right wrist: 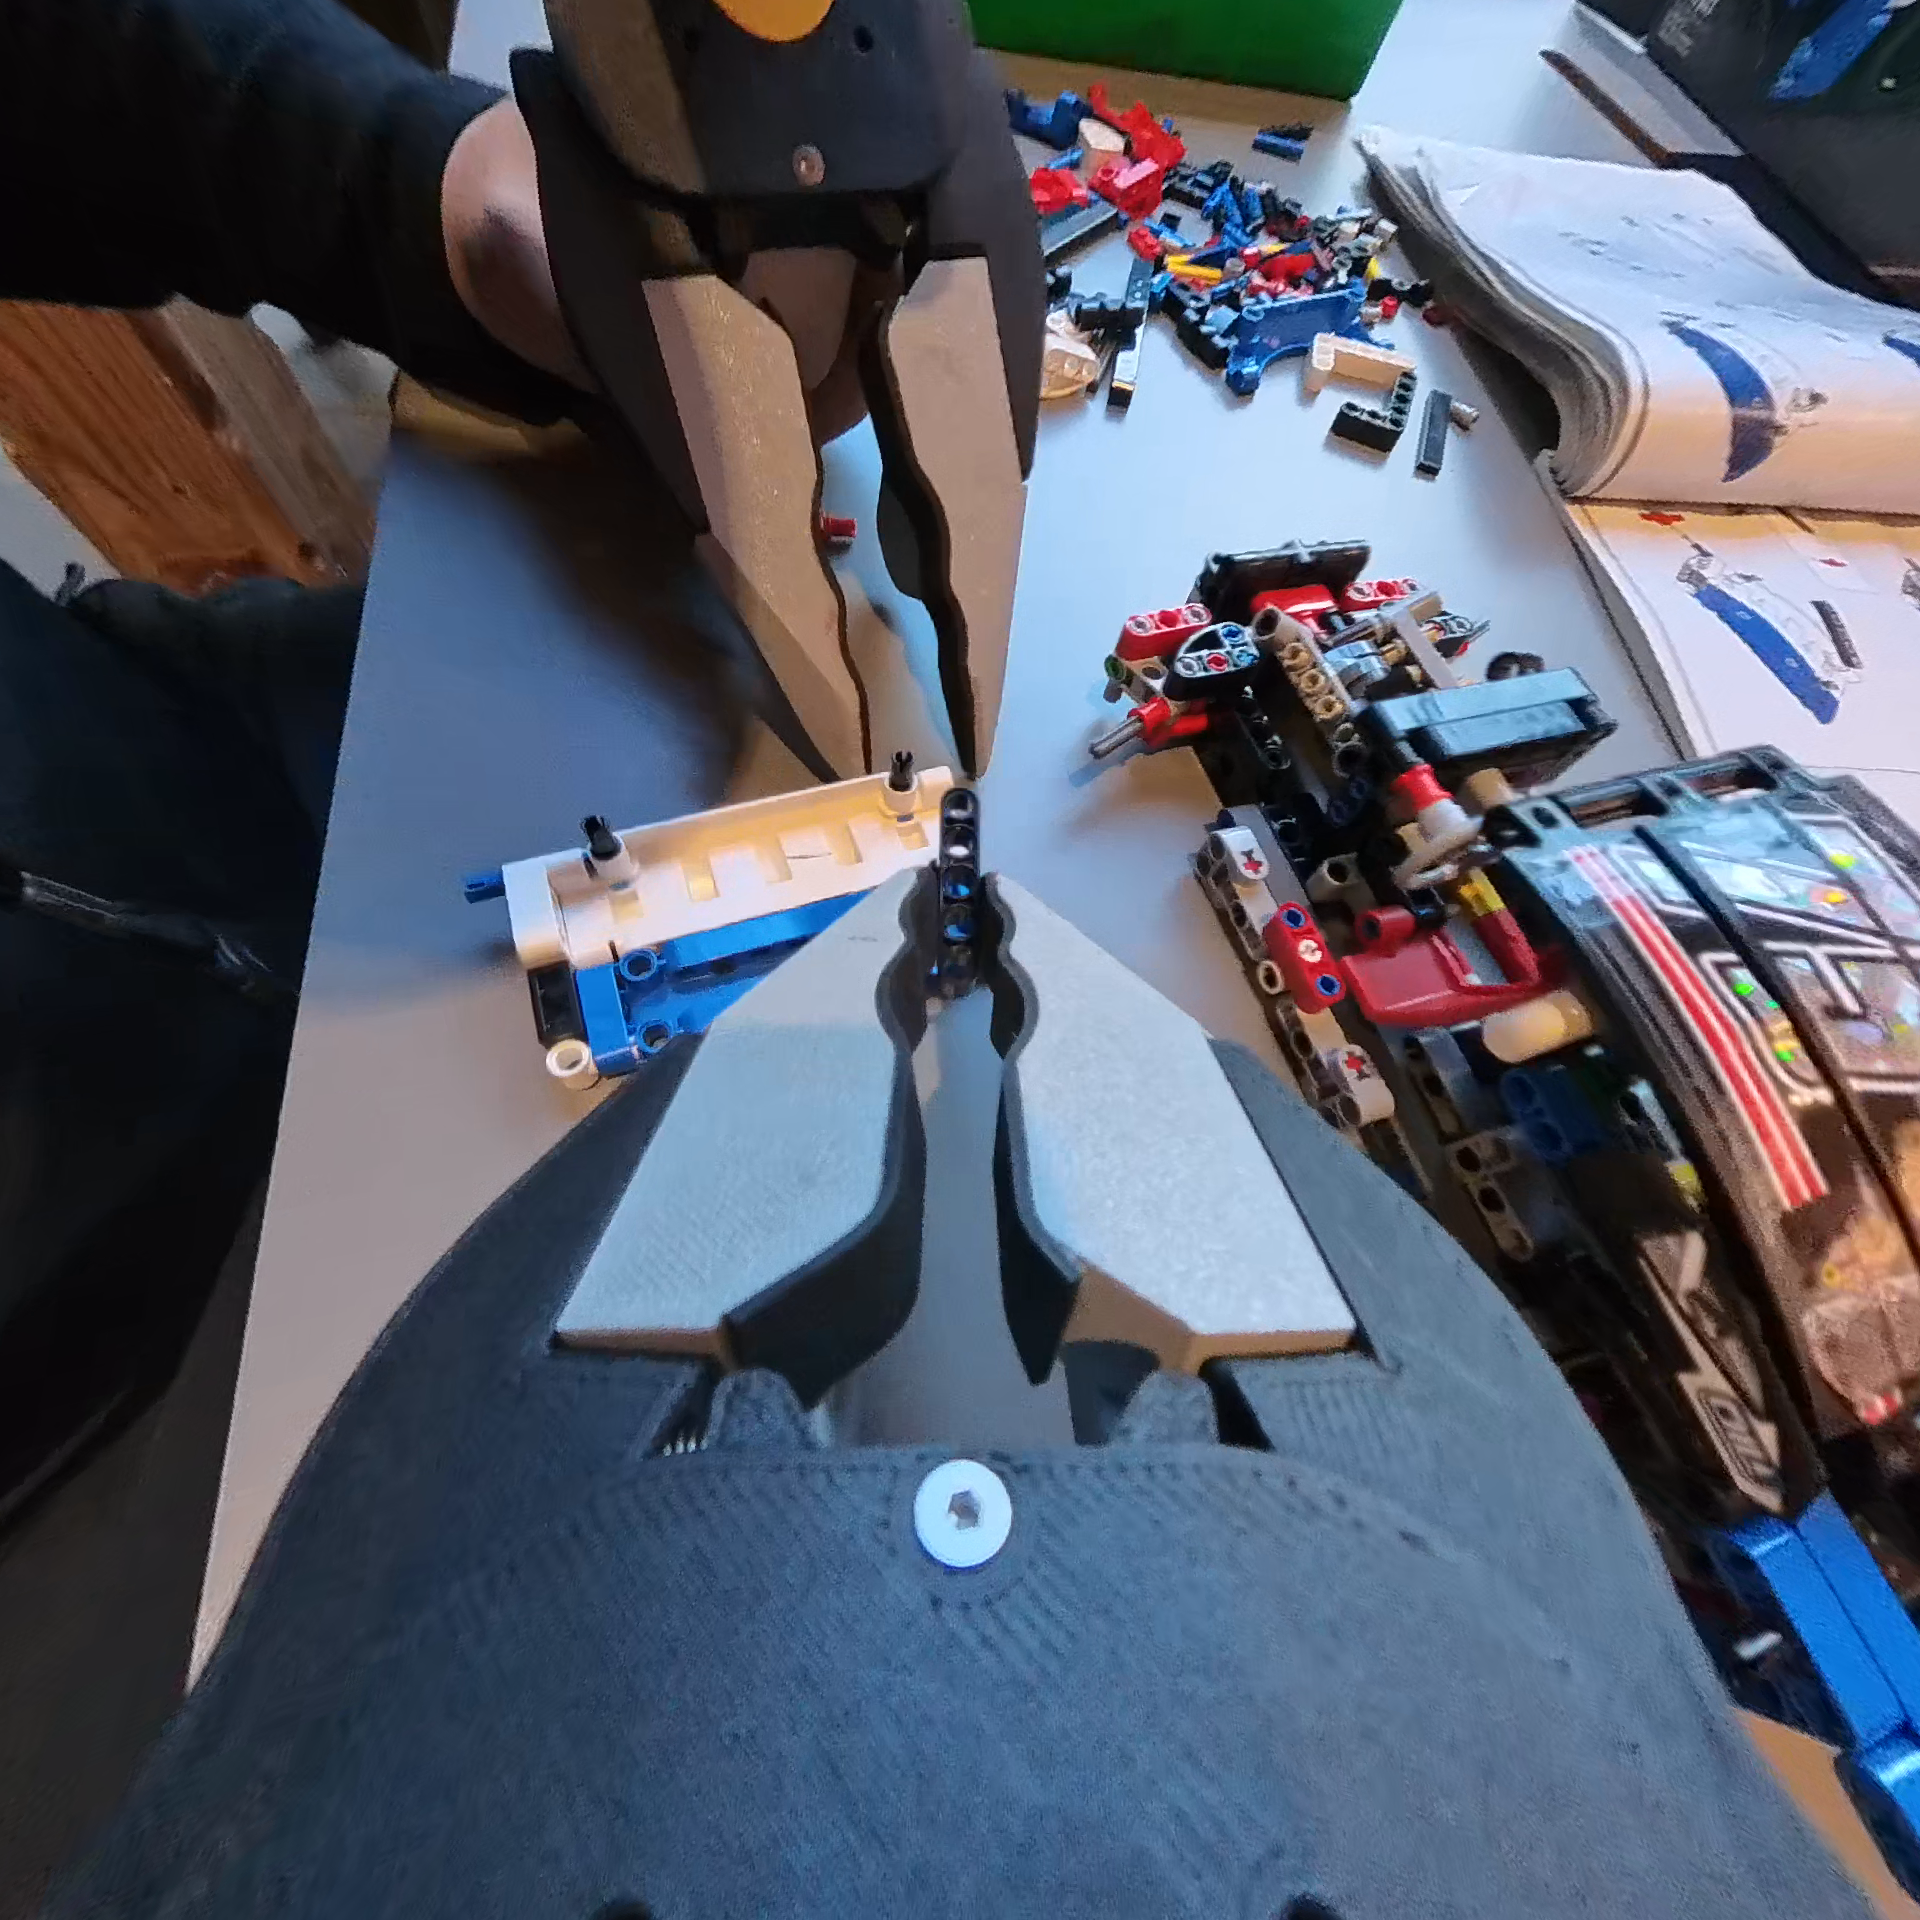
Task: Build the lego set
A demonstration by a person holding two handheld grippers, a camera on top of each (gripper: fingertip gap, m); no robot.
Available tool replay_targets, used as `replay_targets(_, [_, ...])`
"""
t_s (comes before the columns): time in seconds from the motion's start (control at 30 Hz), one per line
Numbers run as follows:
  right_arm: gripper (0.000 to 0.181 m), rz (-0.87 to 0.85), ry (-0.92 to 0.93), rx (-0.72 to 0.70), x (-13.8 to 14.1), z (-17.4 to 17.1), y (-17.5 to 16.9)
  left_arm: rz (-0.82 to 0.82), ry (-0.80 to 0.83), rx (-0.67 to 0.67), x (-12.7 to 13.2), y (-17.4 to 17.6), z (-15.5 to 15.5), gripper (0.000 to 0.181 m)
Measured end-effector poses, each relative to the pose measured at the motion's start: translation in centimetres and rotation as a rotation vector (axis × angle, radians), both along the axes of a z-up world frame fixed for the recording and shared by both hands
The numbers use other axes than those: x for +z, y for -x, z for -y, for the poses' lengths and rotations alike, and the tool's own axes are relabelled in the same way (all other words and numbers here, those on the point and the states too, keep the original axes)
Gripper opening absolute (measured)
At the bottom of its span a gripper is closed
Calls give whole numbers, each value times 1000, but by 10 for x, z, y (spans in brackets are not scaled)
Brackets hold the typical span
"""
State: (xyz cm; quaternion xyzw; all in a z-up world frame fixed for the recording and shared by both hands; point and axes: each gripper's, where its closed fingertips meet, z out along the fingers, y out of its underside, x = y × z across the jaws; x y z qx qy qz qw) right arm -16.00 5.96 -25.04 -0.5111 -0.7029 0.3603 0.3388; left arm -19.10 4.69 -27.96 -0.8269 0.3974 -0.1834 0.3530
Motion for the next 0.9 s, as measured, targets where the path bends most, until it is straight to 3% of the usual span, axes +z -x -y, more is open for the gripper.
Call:
replay_targets(0.43, [6, 53, -69, 37, -1, 0, 9, 29, -34, -8, 7, -3, 1, 26])
replay_targets(0.7, [5, 6, 8, 103, 4, 13, 17, 162, -133, -51, 33, -10, 6, 26])
replay_targets(0.9, [5, -15, 53, 137, 6, 20, 15, 187, -153, -98, 37, -18, 9, 9])
